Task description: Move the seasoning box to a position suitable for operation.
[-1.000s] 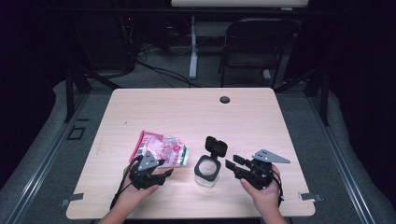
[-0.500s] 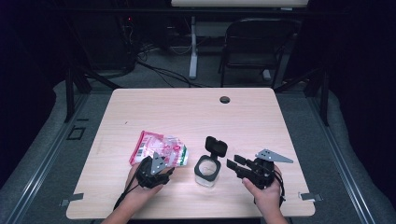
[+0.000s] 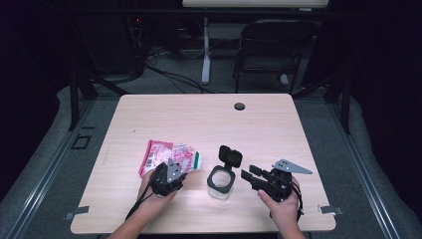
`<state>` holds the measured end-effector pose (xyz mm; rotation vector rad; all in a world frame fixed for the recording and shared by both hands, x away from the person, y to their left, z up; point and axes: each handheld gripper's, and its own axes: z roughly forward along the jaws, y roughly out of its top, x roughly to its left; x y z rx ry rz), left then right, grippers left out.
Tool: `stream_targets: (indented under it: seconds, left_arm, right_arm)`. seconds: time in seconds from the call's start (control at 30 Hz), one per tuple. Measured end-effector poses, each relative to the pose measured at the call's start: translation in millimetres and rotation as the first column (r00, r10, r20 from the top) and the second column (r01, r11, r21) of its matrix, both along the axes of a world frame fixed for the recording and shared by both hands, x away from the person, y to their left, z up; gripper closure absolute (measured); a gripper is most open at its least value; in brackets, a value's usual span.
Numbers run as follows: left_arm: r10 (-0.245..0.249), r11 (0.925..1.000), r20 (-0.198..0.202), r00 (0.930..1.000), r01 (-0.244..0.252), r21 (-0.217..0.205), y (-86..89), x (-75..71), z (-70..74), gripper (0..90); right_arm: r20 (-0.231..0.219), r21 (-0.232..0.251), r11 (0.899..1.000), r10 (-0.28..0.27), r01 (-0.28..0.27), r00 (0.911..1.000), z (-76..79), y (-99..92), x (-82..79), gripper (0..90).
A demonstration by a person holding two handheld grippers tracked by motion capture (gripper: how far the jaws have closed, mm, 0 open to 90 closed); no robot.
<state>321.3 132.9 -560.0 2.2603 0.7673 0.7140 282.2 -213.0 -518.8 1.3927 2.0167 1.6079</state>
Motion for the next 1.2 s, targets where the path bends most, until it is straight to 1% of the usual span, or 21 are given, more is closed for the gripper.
stream_targets:
  seconds: [0.07, 0.13, 0.17, 0.23, 0.3, 0.37, 0.53, 0.57, 0.73, 0.77, 0.9, 0.97, 1.0, 1.03, 1.2]
  left_arm:
    - [-0.008, 1.0000, 0.004, 1.0000, 0.008, 0.006, -0.2, -0.6, 0.1, 61.2]
    - [-0.009, 1.0000, 0.004, 1.0000, 0.009, -0.005, 0.5, -0.5, 0.0, 65.0]
    - [-0.007, 0.9997, -0.010, 0.9999, 0.007, -0.023, 2.2, 0.2, 0.6, 66.9]
    - [-0.003, 0.9990, -0.022, 0.9998, 0.002, -0.045, 4.4, 1.4, 1.0, 70.2]
    - [0.003, 0.9965, -0.035, 0.9994, -0.006, -0.083, 7.9, 3.0, 1.1, 72.2]
    - [0.008, 0.9922, -0.061, 0.9981, -0.015, -0.124, 12.2, 5.4, 1.0, 75.4]
    - [0.020, 0.9823, -0.097, 0.9951, -0.038, -0.184, 20.2, 10.5, 0.5, 82.4]
    - [0.019, 0.9821, -0.099, 0.9949, -0.037, -0.185, 21.8, 11.5, 0.7, 85.5]
    - [0.016, 0.9770, -0.120, 0.9927, -0.041, -0.210, 27.7, 14.9, 2.0, 89.1]
    - [0.014, 0.9748, -0.125, 0.9920, -0.042, -0.219, 28.5, 15.6, 2.2, 89.6]
    - [0.013, 0.9706, -0.146, 0.9893, -0.047, -0.236, 31.3, 19.1, 5.3, 90.0]
    - [0.014, 0.9685, -0.149, 0.9887, -0.050, -0.244, 32.3, 20.1, 7.4, 90.0]
    - [0.012, 0.9690, -0.148, 0.9889, -0.048, -0.242, 33.1, 20.7, 8.3, 90.0]
    - [0.013, 0.9674, -0.151, 0.9885, -0.050, -0.248, 33.7, 20.7, 9.1, 90.0]
    - [0.010, 0.9656, -0.139, 0.9902, -0.046, -0.256, 37.3, 20.7, 13.3, 90.0]
  right_arm:
    - [-0.001, 0.001, 1.000, -0.005, 0.005, 1.0000, -0.3, 0.1, -0.1, 54.5]
    - [0.000, 0.004, 1.000, -0.003, 0.003, 1.0000, -0.5, -0.5, -0.1, 54.5]
    - [0.000, 0.007, 1.000, -0.004, 0.004, 1.0000, -0.6, -0.6, 0.0, 54.5]
    - [-0.002, 0.006, 1.000, -0.005, 0.005, 1.0000, -0.2, -1.5, -0.3, 54.5]
    - [-0.001, 0.008, 1.000, -0.006, 0.006, 1.0000, -0.1, -1.5, -0.4, 54.5]
    - [0.000, 0.007, 1.000, -0.005, 0.005, 1.0000, -0.1, -1.5, -0.4, 54.5]
    - [-0.001, 0.004, 1.000, -0.006, 0.006, 1.0000, -0.2, -2.1, -0.1, 54.5]
    - [0.000, 0.007, 1.000, -0.008, 0.008, 1.0000, -0.4, -2.3, 0.1, 54.5]
    - [0.001, 0.011, 1.000, -0.009, 0.009, 1.0000, -0.5, -2.7, 0.1, 54.5]
    - [0.000, 0.008, 1.000, -0.011, 0.011, 0.9999, -0.5, -2.6, 0.1, 54.5]
    - [0.001, 0.010, 1.000, -0.009, 0.009, 1.0000, -0.7, -2.4, 0.1, 54.6]
    - [0.002, 0.009, 1.000, -0.012, 0.012, 0.9999, -0.7, -2.2, 0.0, 54.6]
    - [0.002, 0.009, 1.000, -0.012, 0.012, 0.9999, -0.6, -2.2, 0.0, 54.6]
    - [0.001, 0.008, 1.000, -0.013, 0.013, 0.9999, -0.8, -2.6, 0.0, 54.6]
    - [-0.002, 0.010, 1.000, -0.014, 0.014, 0.9999, -0.9, -3.7, 0.3, 54.6]
